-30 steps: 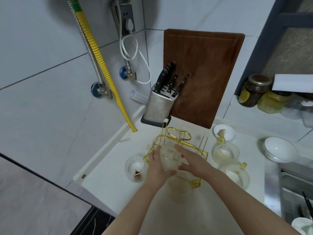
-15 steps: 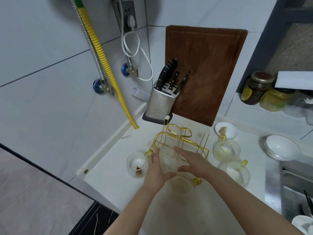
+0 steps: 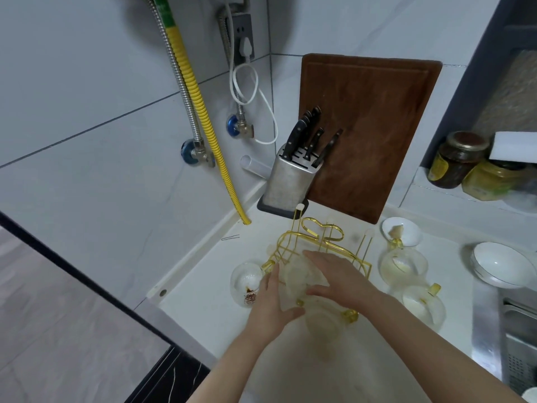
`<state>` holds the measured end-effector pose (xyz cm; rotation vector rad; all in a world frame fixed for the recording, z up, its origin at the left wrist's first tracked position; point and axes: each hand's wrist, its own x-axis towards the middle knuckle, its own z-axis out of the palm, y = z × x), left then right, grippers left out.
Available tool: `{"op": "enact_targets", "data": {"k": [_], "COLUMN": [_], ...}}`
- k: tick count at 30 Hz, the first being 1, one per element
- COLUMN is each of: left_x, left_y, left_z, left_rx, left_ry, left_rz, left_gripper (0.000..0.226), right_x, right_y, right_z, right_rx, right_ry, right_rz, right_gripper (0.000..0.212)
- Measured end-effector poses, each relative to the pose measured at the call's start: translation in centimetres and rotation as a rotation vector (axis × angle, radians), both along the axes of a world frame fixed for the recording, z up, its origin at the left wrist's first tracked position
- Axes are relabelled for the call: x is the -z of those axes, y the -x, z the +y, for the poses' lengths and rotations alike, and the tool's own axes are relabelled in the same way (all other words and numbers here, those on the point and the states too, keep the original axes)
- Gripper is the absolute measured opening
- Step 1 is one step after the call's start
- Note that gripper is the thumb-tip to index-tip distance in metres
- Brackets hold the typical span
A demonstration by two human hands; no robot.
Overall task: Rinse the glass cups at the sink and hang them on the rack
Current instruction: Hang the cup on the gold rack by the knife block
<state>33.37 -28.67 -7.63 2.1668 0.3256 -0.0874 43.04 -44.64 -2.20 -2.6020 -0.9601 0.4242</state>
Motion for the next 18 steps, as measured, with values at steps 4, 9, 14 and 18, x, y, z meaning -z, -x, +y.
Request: {"op": "enact_targets", "data": {"k": [4,9,14,18], "left_x": [-0.7,-1.3,-0.5,0.6], "left_y": [1.1,1.9,1.9,1.2], "left_z": [2.8,6.9,9.7,10.7], "left_rx": [-0.019,-0.127,-0.138,-0.028], "left_ry": [-0.019,-0.138,-0.131,-0.08], "left_rz": [-0.051,-0.097,-0.009,0.069], "left_gripper": [0.106,0.102,0.107,0.112], "right_x": [-1.5,-1.0,2.0,3.5], "right_y": [1.5,4.1,5.4,5.5], "right_z": [2.6,6.4,9.4,11.2], "right_rx": [-0.046,-0.034,0.066,0.176], "right_ry": [-0.1,-0.208,-0.197,-0.196], "right_rz": [0.02,0.182,0.372,0.41], "right_gripper": [0.078,0.076,0.086,0.088]}}
